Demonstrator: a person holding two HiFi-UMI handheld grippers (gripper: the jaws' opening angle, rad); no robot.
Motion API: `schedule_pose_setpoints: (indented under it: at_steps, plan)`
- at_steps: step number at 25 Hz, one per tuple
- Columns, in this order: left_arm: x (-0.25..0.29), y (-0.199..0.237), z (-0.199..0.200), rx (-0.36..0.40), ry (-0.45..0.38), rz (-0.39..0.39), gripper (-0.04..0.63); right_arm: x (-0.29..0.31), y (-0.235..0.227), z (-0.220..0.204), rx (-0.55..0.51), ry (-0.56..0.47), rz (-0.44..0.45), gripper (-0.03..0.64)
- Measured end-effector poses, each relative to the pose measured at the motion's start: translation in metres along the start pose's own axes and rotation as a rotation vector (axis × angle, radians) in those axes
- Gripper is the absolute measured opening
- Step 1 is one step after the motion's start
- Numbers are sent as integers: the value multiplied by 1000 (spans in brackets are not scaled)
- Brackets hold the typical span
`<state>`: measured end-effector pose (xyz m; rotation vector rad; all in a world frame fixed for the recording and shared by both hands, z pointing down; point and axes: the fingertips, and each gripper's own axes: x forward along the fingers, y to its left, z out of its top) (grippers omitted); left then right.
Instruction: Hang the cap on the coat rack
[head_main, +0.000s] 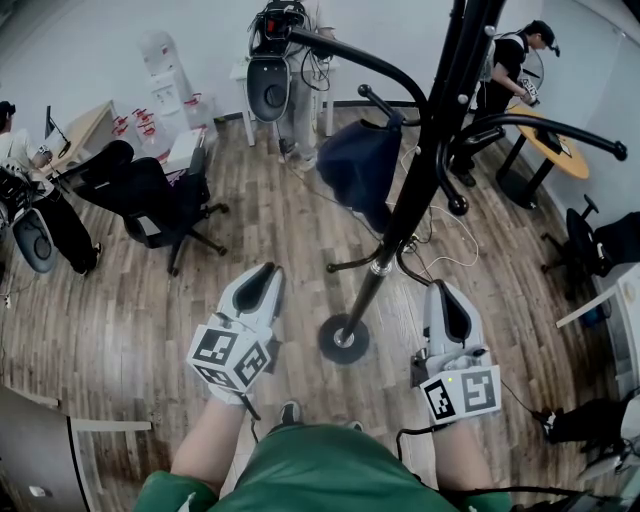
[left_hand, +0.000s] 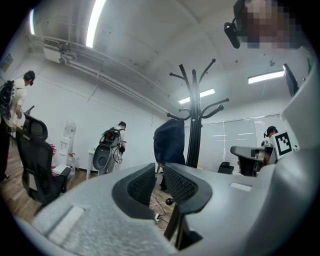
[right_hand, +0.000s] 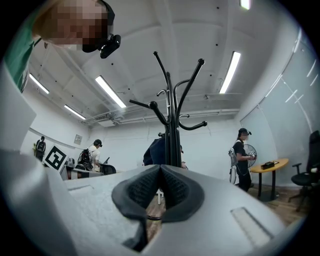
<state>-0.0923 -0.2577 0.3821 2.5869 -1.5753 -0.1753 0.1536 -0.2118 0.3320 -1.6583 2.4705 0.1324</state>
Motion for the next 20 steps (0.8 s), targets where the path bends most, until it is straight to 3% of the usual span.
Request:
schedule_pose_setpoints:
  at_steps: [20]
  plan:
    - [5,6,5,0,-1,-33,67,2,13,4,-18,6,-3,2]
